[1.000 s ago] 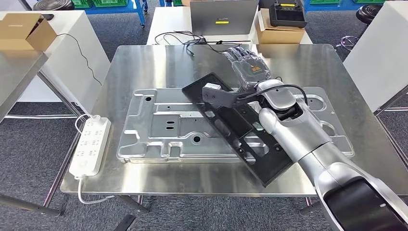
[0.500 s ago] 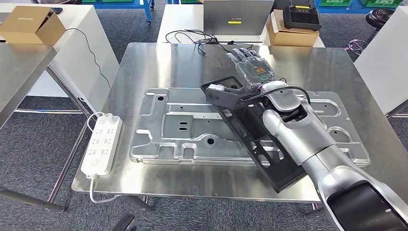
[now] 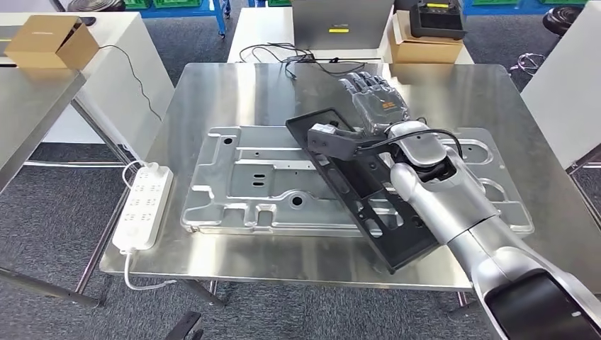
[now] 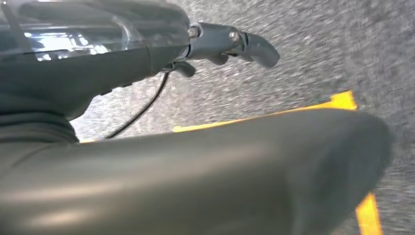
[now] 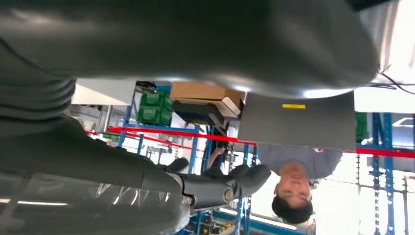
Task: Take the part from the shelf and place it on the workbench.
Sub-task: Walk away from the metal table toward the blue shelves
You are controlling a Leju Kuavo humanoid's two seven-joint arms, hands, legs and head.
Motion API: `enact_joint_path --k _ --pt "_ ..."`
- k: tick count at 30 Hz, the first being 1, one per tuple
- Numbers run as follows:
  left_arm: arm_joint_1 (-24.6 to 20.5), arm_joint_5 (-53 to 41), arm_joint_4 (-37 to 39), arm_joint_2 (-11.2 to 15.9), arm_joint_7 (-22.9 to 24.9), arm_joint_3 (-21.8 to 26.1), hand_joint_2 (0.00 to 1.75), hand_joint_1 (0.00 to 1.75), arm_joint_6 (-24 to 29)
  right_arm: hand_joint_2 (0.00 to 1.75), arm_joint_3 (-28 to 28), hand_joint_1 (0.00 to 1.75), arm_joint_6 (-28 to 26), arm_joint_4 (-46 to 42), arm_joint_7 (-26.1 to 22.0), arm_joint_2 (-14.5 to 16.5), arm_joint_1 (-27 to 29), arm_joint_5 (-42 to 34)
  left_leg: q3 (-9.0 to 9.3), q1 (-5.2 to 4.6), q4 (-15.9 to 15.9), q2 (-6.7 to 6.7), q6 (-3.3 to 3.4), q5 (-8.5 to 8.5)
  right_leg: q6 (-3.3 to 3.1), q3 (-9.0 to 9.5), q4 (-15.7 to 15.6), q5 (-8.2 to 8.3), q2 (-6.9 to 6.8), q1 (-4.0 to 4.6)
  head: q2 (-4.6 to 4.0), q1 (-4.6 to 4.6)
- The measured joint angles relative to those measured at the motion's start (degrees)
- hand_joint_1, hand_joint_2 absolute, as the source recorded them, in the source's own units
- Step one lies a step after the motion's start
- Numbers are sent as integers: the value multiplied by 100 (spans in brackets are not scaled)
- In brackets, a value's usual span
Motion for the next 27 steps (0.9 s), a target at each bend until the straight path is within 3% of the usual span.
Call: enact_joint_path --k 2,3,5,6,7,8,9,12,14,16,18,21,22,23,24,25,27 --pt "4 0 2 3 7 -1 0 0 0 0 4 0 -2 11 -2 2 1 2 -63 25 112 5 -51 -126 -72 -59 12 39 -6 -15 0 -37" --pt "4 0 3 2 10 0 0 0 0 0 4 0 -3 14 -3 6 -6 3 -137 36 330 9 -75 -317 -121 -88 6 68 -12 -25 0 -62" --pt "0 0 5 1 14 0 0 0 0 0 5 0 -4 16 -4 11 -16 7 -371 46 1100 12 -115 -814 -213 -157 4 124 -22 -15 0 -134" --pt "-1 0 7 1 15 0 0 0 0 0 8 0 -4 20 -5 12 -14 8 -478 48 1489 12 -124 -1002 -249 -195 6 151 -26 -5 0 -162" --pt "-1 0 7 1 17 0 0 0 0 0 10 0 -4 26 -5 11 -9 8 -512 50 1719 12 -127 -1089 -276 -232 7 177 -28 4 0 -183" --pt "-1 0 8 1 19 0 0 0 0 0 14 0 -4 31 -5 11 -6 9 -442 51 1731 12 -123 -1070 -293 -266 8 202 -28 12 0 -199" --pt "-3 0 8 1 19 1 0 0 0 0 16 0 -4 34 -5 12 -7 9 -246 49 1476 11 -111 -947 -299 -290 9 224 -27 17 0 -212" --pt "-21 1 8 3 19 0 0 0 0 0 17 0 -10 37 -7 14 -39 10 518 8 240 -19 -34 -582 -267 -325 -4 290 -28 14 0 -233" --pt "-31 3 8 5 19 -1 0 0 1 0 19 0 -20 38 -11 19 -53 9 672 -41 -74 -38 -7 -570 -204 -348 -29 357 -32 0 0 -234" --pt "-32 5 8 4 21 1 0 0 1 0 20 0 -28 38 -20 23 -46 8 647 -46 -123 -25 14 -495 -137 -367 -71 399 -31 -5 0 -232" --pt "-40 8 8 -1 21 1 0 0 1 0 19 0 -41 38 -27 21 -49 8 589 -17 -169 9 68 -391 -103 -449 79 191 -29 16 0 -193" --pt "-46 38 8 -5 18 2 0 0 10 0 12 0 -158 37 -14 2 -27 26 438 -11 -164 47 137 -272 -100 -804 1159 -526 -28 50 0 -84" --pt "-43 57 8 -5 15 3 0 0 16 0 2 0 -255 23 14 -19 4 52 385 -15 -153 51 143 -236 -97 -879 1491 -654 -28 59 0 -62" --pt "-37 81 8 -6 6 5 0 0 24 0 -15 0 -375 -11 49 -49 46 85 336 -19 -141 52 146 -203 -95 -865 1637 -666 -28 65 0 -49" --pt "-29 108 8 -6 -5 10 0 0 28 0 -39 0 -522 -89 98 -95 94 132 291 -20 -127 51 142 -175 -97 -739 1544 -566 -28 69 0 -35" --pt "-19 134 8 -6 -19 15 0 0 33 0 -70 0 -667 -202 144 -151 141 179 253 -19 -111 49 134 -152 -101 -518 1243 -404 -28 72 0 -22" --pt "4 177 8 -6 -46 24 0 0 46 0 -139 0 -899 -484 222 -270 200 255 175 -28 -67 49 100 -112 -122 -12 412 -164 -28 89 0 5"
